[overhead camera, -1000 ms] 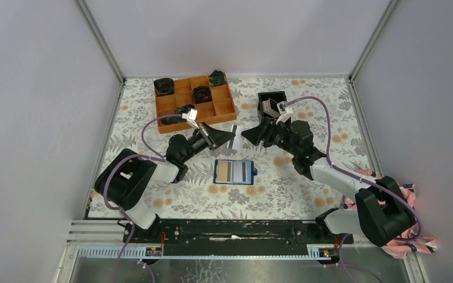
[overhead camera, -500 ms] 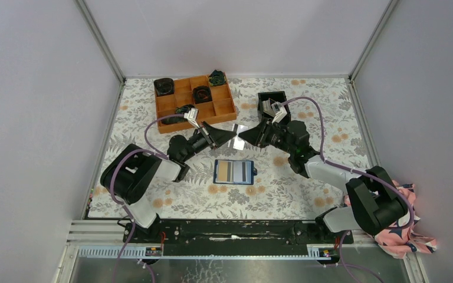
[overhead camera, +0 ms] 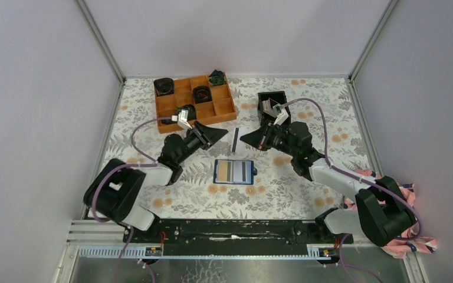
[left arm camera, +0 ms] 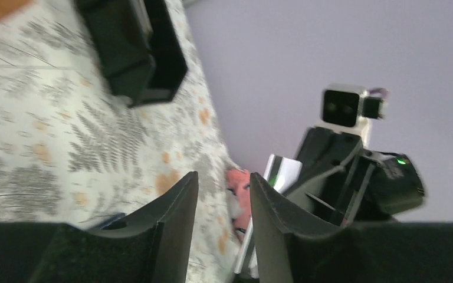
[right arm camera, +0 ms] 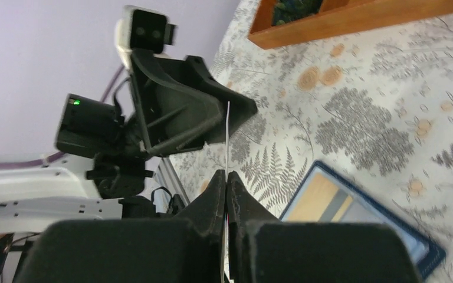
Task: Put the credit cards into the card holder
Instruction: Pick up the credit card from the storage box, then turn over the card slot in the card holder.
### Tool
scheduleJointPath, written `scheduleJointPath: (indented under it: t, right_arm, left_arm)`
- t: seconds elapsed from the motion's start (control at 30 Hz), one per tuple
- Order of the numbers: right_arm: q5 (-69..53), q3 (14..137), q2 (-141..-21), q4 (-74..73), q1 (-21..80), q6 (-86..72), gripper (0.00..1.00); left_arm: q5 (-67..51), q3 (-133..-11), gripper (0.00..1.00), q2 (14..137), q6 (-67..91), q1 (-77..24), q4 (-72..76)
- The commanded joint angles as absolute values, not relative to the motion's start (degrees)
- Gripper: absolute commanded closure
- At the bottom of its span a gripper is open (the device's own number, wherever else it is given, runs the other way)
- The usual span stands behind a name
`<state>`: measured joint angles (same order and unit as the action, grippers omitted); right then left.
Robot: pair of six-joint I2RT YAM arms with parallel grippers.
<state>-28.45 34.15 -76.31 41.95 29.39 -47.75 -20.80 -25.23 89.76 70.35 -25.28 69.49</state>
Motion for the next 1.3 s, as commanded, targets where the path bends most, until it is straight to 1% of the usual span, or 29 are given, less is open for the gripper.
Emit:
scheduleJointPath:
  t: [0.0,0.1,0.27,0.43,0.6,0.87,1.27]
  right_arm:
    - [-18.97,39.05,-69.07,20.27,32.96,-38.29,1.00]
    - [-9.74,42.96,-68.12,7.30,37.13,-33.03,1.00]
    - [1.35,48.67,-69.96,-8.04,42.53,-30.68,1.00]
    - [2.65,50.92,-72.41,-15.02,44.56,-31.11,1.00]
    - [3.56,51.38,-74.57,-18.70,46.32,-31.64,1.00]
    - [3.92,49.52,-75.61,-18.95,46.41,-32.94,1.00]
    - [6.29,51.28,-81.47,-18.51,45.81,-32.13,1.00]
  left_arm:
    - [-8.99,-23.87,0.54,80.05,57.47,-25.44,46.95]
    - [-2.92,-24.63,0.54,75.02,52.50,-28.20,34.57]
    - [4.07,-26.18,0.54,72.06,47.63,-33.87,23.05]
    - [7.00,-26.70,0.55,72.30,46.62,-38.04,17.37]
    - [8.97,-27.40,0.57,73.73,46.34,-41.64,14.89]
    - [10.62,-28.84,0.59,77.45,46.46,-45.32,13.45]
    - [10.84,-28.91,0.60,81.33,46.93,-46.24,13.95]
